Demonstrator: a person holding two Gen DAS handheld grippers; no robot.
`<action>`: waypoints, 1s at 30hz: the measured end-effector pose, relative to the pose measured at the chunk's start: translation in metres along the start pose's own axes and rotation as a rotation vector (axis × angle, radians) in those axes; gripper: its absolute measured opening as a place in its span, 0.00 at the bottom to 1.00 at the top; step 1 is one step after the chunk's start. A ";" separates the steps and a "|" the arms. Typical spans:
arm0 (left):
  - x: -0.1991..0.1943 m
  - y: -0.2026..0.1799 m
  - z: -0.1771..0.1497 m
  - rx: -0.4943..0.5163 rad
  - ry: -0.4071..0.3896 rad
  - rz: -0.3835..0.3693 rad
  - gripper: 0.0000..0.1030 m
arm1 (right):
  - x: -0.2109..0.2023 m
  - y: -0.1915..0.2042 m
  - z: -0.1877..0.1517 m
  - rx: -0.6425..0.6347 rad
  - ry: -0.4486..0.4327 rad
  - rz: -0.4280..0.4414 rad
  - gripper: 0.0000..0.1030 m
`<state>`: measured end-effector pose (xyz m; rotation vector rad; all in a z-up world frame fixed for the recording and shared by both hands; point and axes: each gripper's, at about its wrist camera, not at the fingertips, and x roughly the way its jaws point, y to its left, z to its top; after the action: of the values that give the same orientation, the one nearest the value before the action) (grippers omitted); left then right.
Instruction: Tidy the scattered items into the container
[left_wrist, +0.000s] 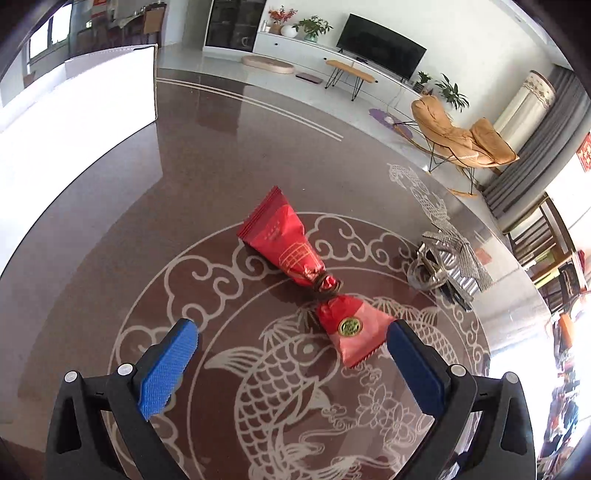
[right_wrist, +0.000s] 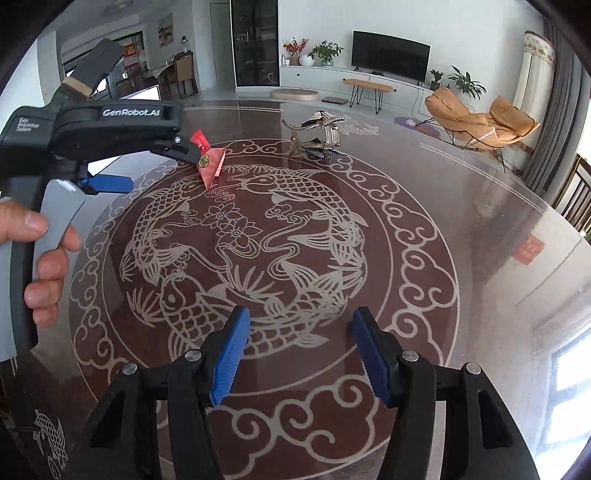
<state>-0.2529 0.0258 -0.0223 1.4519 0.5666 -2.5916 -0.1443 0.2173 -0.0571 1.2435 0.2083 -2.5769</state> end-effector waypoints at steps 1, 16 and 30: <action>0.008 -0.006 0.004 -0.008 0.001 0.016 1.00 | -0.005 0.005 -0.004 -0.005 -0.001 -0.011 0.59; 0.011 0.031 0.019 0.279 0.011 0.000 1.00 | -0.004 0.000 0.000 0.009 0.003 -0.007 0.61; 0.034 -0.033 0.013 0.468 -0.003 0.031 1.00 | -0.006 0.004 -0.001 0.009 0.003 -0.008 0.61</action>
<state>-0.2900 0.0540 -0.0360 1.5526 -0.0775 -2.8235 -0.1391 0.2148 -0.0527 1.2525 0.2030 -2.5855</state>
